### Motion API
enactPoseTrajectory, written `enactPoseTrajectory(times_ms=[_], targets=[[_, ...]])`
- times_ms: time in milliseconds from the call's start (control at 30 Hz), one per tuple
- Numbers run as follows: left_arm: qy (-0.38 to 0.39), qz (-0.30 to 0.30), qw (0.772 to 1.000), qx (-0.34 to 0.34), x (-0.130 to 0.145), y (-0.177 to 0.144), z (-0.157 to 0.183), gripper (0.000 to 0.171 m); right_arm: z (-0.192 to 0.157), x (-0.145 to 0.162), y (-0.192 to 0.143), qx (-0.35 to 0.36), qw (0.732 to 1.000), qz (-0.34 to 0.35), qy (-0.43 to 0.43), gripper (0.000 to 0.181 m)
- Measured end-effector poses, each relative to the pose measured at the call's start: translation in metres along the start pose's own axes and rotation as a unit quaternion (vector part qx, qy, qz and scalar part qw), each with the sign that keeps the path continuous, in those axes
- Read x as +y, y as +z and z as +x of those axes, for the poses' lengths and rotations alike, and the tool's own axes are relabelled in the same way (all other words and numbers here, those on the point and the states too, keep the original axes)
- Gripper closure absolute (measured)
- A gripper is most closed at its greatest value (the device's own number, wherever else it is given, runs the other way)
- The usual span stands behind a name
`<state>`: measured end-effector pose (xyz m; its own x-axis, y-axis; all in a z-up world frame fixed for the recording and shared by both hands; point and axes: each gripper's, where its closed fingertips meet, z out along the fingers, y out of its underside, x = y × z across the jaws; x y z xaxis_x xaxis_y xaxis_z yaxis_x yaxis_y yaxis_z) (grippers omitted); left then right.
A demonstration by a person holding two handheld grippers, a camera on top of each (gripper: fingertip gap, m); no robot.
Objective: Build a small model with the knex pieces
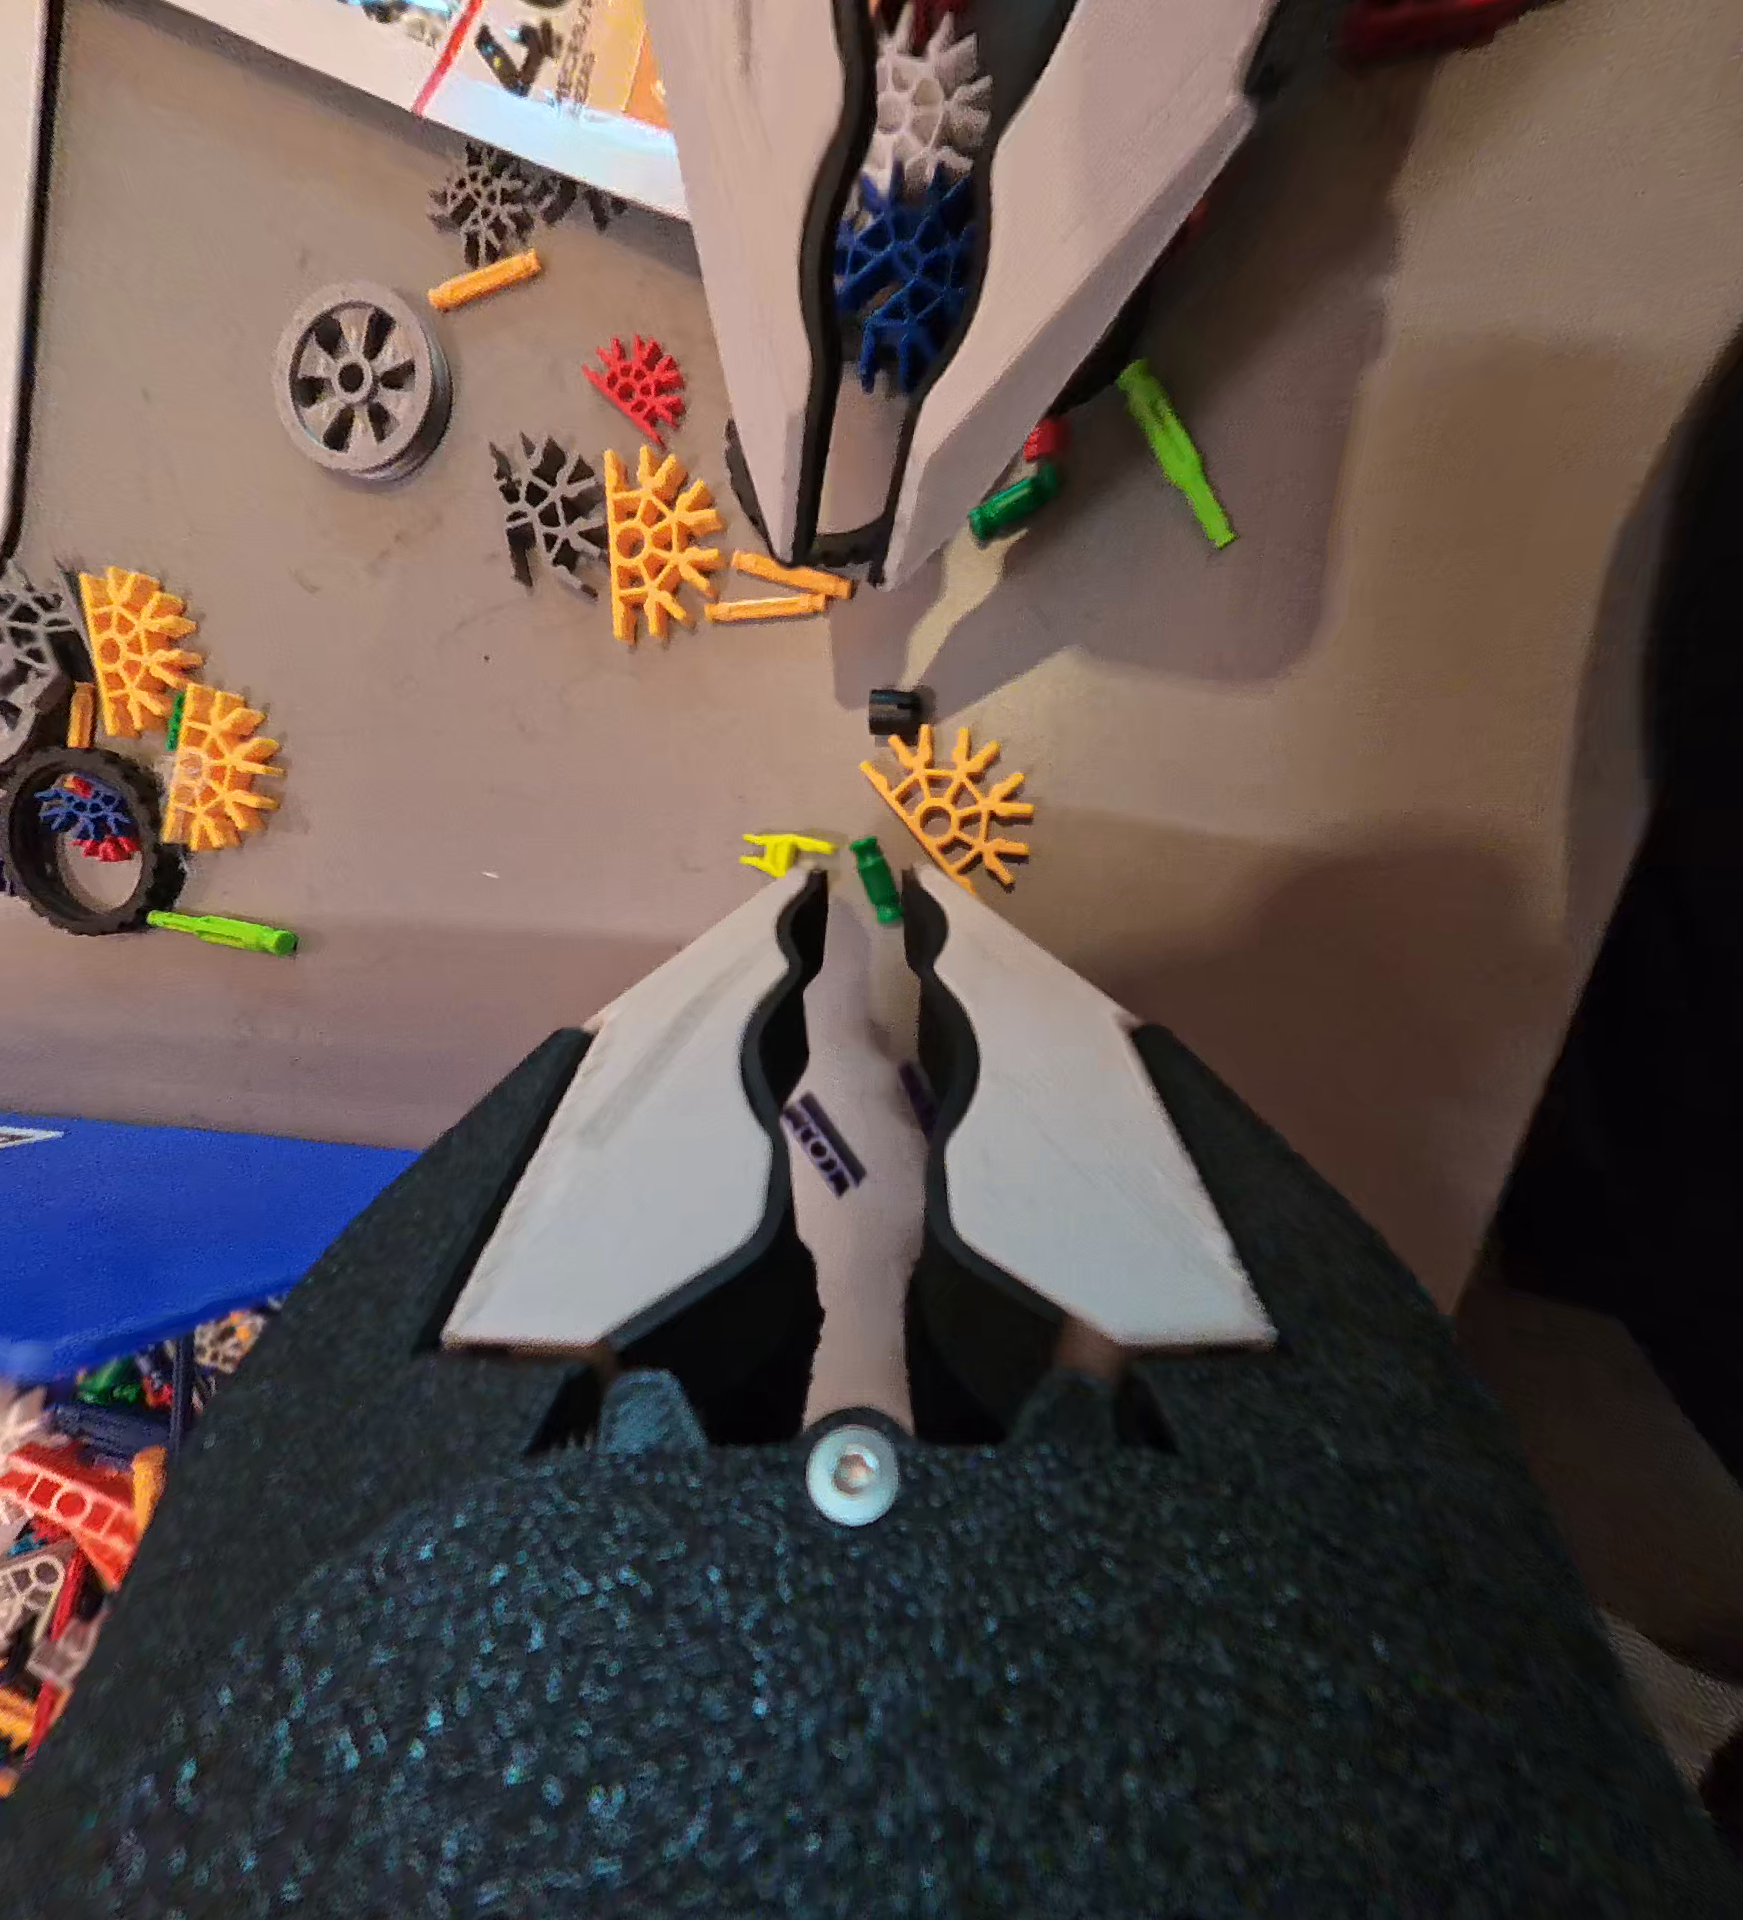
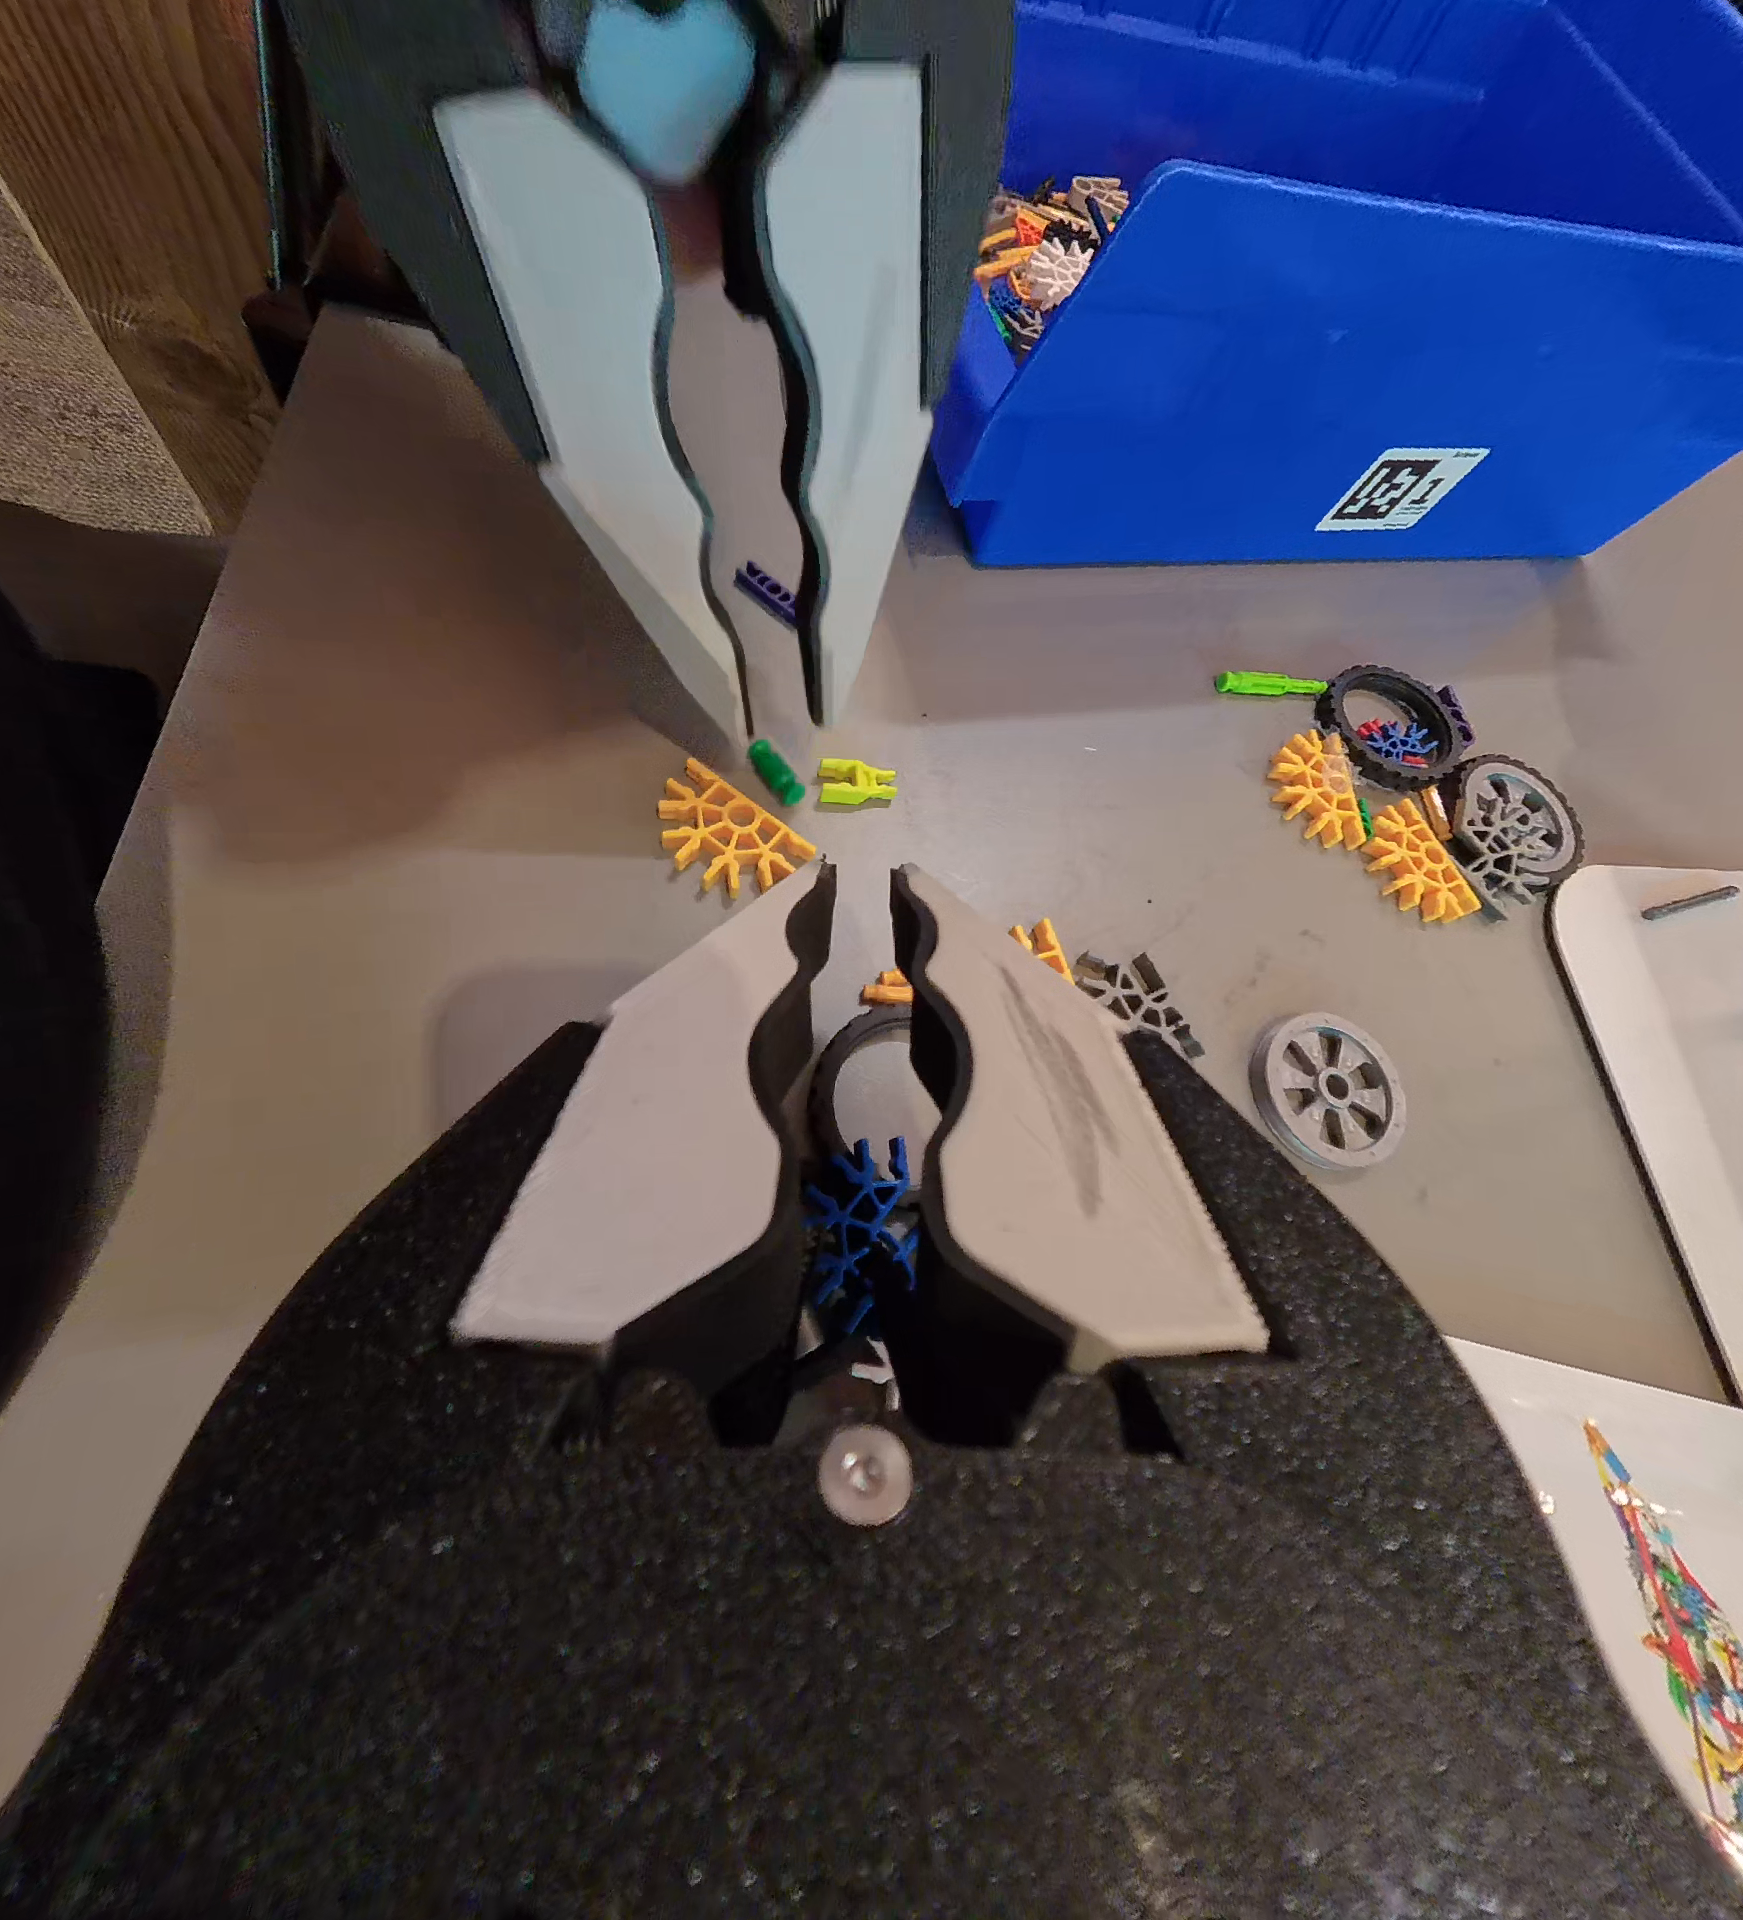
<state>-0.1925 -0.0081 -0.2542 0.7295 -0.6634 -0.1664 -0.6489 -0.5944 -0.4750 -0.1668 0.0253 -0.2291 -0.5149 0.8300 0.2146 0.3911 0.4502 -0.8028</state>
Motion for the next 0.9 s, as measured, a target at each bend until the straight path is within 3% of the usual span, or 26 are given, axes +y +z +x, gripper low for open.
enactPoseTrajectory(times_ms=[200, 300, 433, 633, 900], targets=[[-0.026, 0.084, 0.996, 0.006, -0.02, -0.08, -0.023, 0.166, 0.0, 0.0, 0.001, -0.001, 1.0, 0.0, 0.001, 0.172], [-0.04, 0.074, 0.993, -0.085, -0.002, -0.118, -0.076, 0.166, 0.0, 0.001, 0.001, -0.001, 1.0, -0.001, 0.001, 0.172], [-0.062, 0.024, 0.983, -0.171, 0.044, -0.147, -0.148, 0.166, 0.001, 0.002, 0.001, 0.001, 1.0, -0.003, 0.001, 0.172], [-0.099, -0.065, 0.978, -0.172, 0.109, -0.138, -0.22, 0.165, 0.002, 0.003, 0.001, 0.002, 1.0, -0.003, 0.003, 0.172], [-0.082, -0.141, 0.971, -0.173, 0.14, -0.116, -0.278, 0.157, 0.004, 0.005, 0.002, 0.001, 1.0, -0.005, 0.009, 0.172]])
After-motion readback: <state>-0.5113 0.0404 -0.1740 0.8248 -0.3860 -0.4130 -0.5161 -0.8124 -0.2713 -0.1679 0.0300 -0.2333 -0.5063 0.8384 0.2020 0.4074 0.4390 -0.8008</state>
